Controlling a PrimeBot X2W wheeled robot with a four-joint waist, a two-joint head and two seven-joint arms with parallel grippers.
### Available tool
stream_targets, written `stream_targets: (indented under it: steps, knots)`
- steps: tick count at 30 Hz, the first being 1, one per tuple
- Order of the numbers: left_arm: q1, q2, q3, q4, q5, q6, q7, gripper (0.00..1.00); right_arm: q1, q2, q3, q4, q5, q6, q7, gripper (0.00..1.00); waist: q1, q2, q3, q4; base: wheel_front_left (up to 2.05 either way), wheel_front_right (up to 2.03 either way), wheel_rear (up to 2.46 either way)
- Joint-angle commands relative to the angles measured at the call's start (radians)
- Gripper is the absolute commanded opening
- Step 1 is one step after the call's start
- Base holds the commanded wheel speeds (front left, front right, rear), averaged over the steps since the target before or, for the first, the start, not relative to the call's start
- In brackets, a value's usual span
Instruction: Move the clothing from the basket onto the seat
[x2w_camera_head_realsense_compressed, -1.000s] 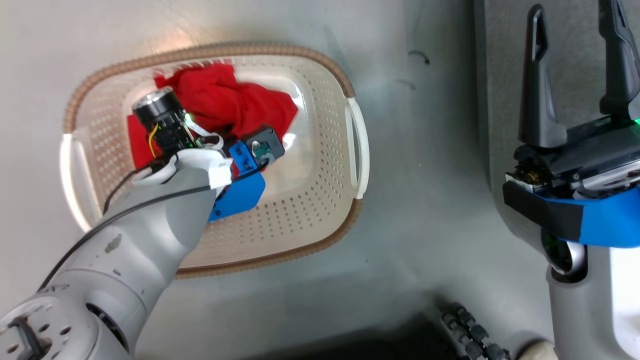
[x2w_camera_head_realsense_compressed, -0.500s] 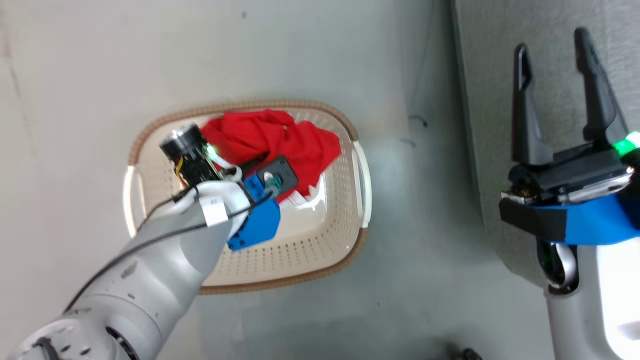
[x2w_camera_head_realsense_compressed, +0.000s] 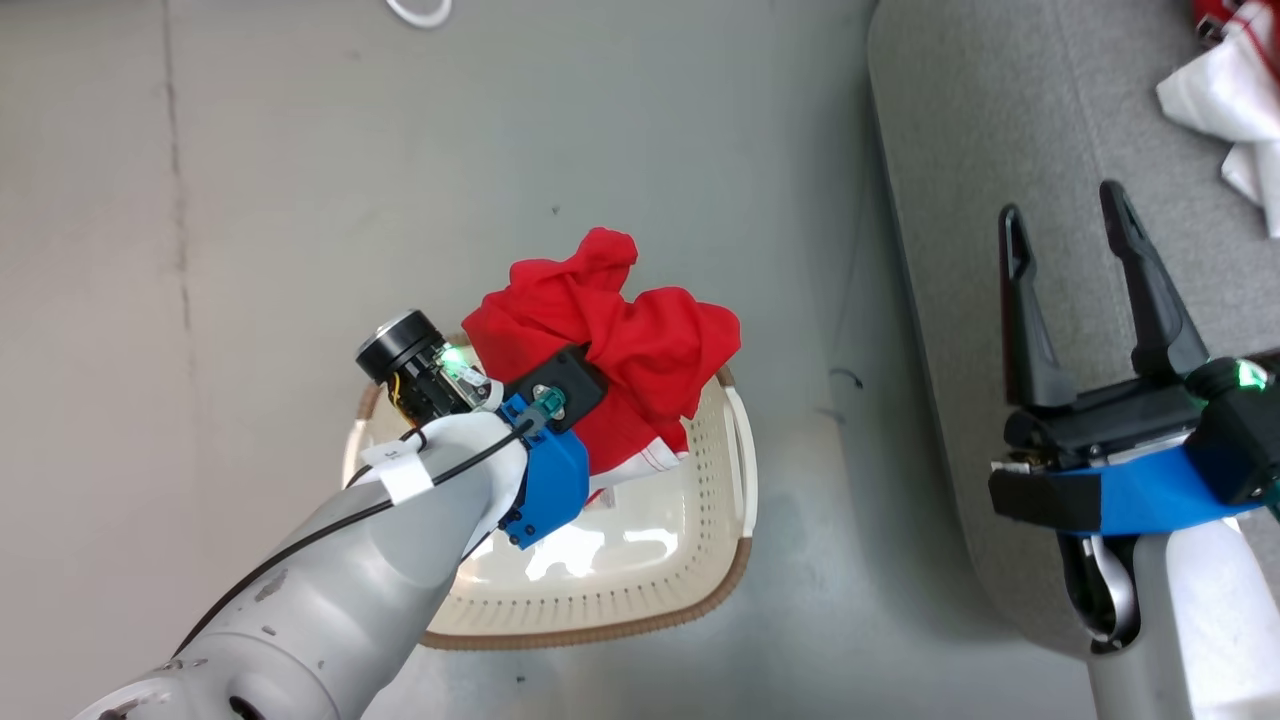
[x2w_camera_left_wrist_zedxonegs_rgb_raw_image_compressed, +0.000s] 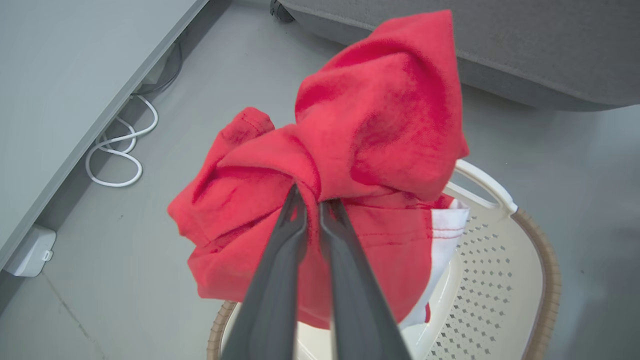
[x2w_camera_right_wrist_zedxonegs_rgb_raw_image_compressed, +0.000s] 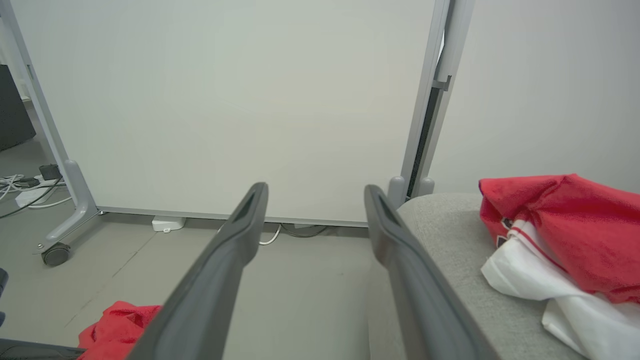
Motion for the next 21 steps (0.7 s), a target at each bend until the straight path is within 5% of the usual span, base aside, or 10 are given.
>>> stream_targets:
  steps: [1,9,21]
  knots:
    - [0.007,0.011,0.001,-0.010,-0.019,0.000,-0.008,0.00,0.020,-0.004,-0.003,0.005,0.005,0.000,0.000,1.00,0.0001,-0.0001,-0.060,0.019,0.00,0.00,0.00]
    - [0.023,0.046,0.047,-0.103,-0.110,0.000,-0.017,0.00,0.083,-0.010,-0.016,0.035,0.013,0.000,0.000,1.00,0.0001,-0.0001,-0.182,0.035,0.00,0.00,0.00]
    - [0.100,0.077,0.251,-0.258,-0.126,0.011,-0.018,0.00,0.171,-0.008,-0.030,0.058,0.014,0.000,0.000,1.00,0.0001,-0.0001,-0.333,0.052,0.00,0.00,0.00]
